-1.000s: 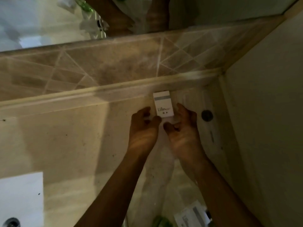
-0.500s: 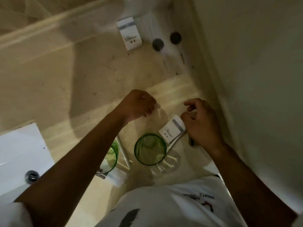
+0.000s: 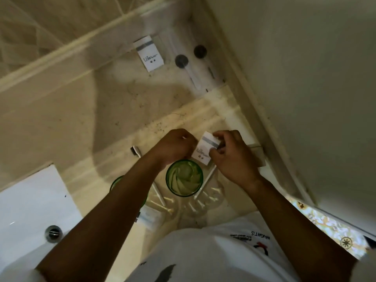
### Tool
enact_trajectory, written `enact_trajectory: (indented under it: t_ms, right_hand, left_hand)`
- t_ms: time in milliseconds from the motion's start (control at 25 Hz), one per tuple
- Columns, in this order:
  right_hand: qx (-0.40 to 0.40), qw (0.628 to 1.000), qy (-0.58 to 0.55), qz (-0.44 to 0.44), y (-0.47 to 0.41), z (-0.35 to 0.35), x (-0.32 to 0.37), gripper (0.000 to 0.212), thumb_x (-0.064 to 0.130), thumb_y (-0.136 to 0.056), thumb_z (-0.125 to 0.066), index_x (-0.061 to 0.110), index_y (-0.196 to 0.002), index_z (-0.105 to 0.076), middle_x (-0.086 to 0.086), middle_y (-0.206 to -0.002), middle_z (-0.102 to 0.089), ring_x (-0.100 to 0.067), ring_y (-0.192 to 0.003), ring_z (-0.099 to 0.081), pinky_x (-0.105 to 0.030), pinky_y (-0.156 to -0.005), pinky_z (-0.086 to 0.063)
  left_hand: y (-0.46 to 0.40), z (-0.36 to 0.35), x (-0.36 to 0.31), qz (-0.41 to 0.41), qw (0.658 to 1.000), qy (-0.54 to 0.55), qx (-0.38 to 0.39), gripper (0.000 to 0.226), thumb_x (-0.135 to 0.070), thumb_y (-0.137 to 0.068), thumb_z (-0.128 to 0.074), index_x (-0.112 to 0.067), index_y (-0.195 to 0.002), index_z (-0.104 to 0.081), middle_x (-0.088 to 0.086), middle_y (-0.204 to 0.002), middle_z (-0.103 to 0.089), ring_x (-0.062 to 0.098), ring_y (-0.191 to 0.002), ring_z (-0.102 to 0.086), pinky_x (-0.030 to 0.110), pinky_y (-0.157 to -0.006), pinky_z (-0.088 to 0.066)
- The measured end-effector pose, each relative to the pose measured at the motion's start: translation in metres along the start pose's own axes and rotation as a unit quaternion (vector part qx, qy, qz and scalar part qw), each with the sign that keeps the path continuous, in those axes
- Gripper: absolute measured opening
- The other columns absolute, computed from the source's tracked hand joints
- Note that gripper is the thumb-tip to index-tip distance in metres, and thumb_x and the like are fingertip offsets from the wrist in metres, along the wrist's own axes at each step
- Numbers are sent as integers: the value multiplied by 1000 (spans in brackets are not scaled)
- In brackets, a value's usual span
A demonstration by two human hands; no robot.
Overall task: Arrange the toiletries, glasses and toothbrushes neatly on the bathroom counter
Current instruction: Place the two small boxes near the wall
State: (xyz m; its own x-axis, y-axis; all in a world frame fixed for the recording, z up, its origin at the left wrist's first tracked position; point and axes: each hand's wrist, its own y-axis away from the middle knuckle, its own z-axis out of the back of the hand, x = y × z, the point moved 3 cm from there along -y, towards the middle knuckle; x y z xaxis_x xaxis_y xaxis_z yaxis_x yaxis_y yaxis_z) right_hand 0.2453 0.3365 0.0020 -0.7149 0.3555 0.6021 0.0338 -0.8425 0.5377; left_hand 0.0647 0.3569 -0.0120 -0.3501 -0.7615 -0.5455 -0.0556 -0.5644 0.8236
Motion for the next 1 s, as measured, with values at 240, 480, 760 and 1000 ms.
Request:
enact_trajectory:
  t_ms: [240, 480, 760, 1000]
  right_hand:
    - [-4, 983, -185, -11, -35, -9, 11, 49, 17, -82, -76, 27, -126, -56, 5, -122, -65, -11, -107, -66, -37, -88, -60]
    - [-33, 991, -131, 5, -56, -21, 34, 43, 16, -85, -74, 22, -123, -56, 6, -116, -66, -6, -101, -64, -13, -77, -54]
    - [63, 986, -140, 68, -75, -55, 80, 44, 7, -85, -67, 20, -127, -63, 6, -122, -68, 8, -97, -65, -13, -81, -55]
    - [74, 981, -163, 79, -107, -69, 139, 36, 13, -87, -63, 25, -121, -67, 14, -107, -73, 4, -95, -68, -13, -80, -56]
  left_hand:
    - [0, 27, 5, -15, 955, 247, -163, 12, -8, -91, -55, -10, -93, -67, 17, -89, -69, 31, -83, -66, 46, -81, -58]
    - [-9, 43, 4, -44, 965, 153, -210, 30, -28, -80, -58, -23, -106, -72, 5, -101, -72, 23, -95, -69, 51, -91, -56]
    - [-5, 74, 17, -52, 961, 124, -240, 31, -18, -80, -62, -20, -109, -70, 0, -104, -74, 19, -95, -70, 46, -89, -58]
    - [-21, 119, 10, -156, 917, -142, -339, 56, -12, -80, -72, -14, -133, -55, 11, -122, -57, 27, -104, -63, 36, -88, -56]
